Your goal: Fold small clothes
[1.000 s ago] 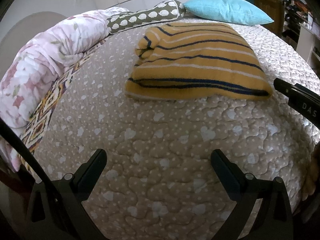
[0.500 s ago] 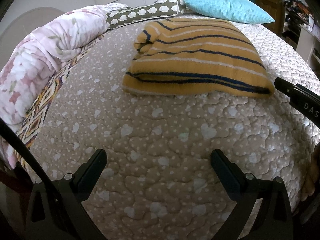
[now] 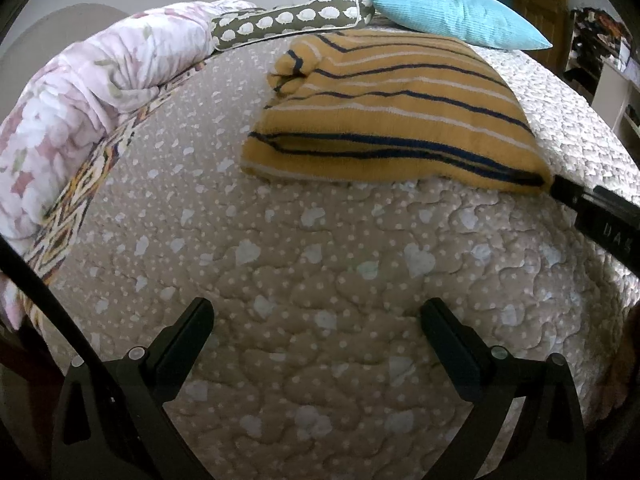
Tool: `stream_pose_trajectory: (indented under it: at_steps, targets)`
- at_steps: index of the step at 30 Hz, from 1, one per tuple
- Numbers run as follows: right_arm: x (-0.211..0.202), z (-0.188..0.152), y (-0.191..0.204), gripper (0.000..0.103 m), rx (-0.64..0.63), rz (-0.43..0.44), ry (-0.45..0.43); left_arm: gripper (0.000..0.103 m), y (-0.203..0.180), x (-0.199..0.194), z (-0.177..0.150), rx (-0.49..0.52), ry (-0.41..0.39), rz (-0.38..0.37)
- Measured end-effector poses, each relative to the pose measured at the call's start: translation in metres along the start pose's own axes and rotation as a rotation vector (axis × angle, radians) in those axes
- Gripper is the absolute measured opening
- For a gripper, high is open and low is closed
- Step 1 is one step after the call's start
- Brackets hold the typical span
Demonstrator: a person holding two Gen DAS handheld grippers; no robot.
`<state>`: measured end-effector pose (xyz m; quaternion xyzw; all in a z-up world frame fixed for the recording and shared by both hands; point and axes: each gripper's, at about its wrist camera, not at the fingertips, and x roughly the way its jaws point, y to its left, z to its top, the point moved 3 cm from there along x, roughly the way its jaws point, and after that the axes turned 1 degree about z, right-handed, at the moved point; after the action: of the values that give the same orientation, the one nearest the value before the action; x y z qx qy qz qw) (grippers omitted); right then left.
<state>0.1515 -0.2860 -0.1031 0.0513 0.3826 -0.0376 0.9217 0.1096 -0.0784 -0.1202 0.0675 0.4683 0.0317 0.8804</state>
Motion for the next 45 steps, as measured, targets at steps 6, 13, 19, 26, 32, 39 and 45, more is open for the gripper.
stream_pose_trajectory:
  at_steps: [6,13,19,26,32,39,45]
  targets:
    - [-0.001,-0.004,0.005,0.075,-0.022,-0.03,0.022,0.103,0.001,0.003,-0.001,-0.015,0.003,-0.021]
    - [0.001,-0.005,0.005,0.076,-0.023,-0.038,0.028,0.103,0.009,0.008,-0.001,-0.048,0.019,-0.068]
    - [0.002,-0.005,0.005,0.077,-0.026,-0.041,0.028,0.103,0.011,0.009,-0.001,-0.05,0.016,-0.07]
    - [0.004,-0.005,0.004,0.079,-0.026,-0.04,0.029,0.103,0.012,0.011,-0.002,-0.064,0.02,-0.09]
    - [0.004,-0.005,0.004,0.079,-0.029,-0.043,0.029,0.103,0.014,0.012,-0.002,-0.066,0.024,-0.094]
    - [0.005,-0.005,0.003,0.08,-0.032,-0.044,0.028,0.103,0.015,0.013,-0.002,-0.066,0.025,-0.099]
    - [0.006,-0.005,0.003,0.081,-0.033,-0.045,0.028,0.103,0.016,0.013,-0.002,-0.067,0.021,-0.099]
